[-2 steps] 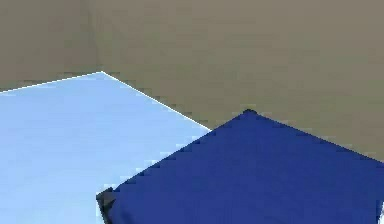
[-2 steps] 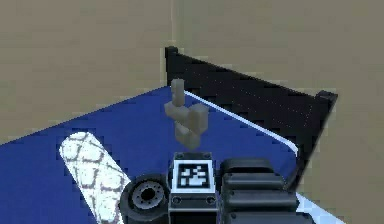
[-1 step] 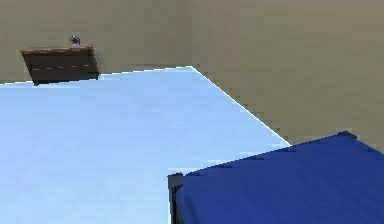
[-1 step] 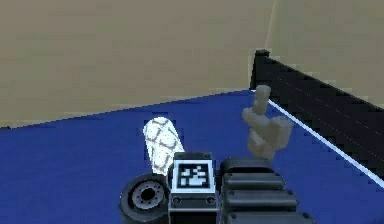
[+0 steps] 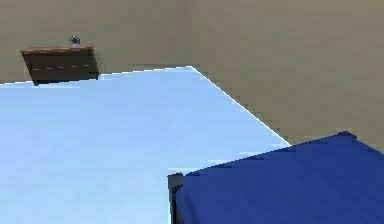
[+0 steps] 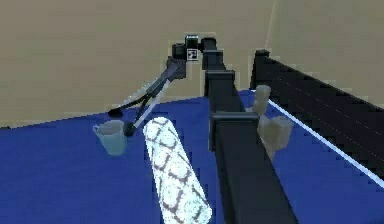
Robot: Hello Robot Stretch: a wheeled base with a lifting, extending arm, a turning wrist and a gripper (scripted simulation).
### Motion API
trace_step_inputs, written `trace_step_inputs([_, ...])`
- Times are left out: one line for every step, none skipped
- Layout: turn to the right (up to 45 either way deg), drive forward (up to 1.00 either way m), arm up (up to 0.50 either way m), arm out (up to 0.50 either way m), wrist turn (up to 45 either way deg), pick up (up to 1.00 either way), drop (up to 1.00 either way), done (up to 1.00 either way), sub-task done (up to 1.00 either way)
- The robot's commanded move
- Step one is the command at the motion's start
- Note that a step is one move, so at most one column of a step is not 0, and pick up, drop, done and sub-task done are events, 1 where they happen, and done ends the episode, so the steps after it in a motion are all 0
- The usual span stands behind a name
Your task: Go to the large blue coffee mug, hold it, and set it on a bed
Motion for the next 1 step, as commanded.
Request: trace_step_inputs([0.0,0.0,0.0,0.0,45.0,0.0,0.0,0.0,0.0])
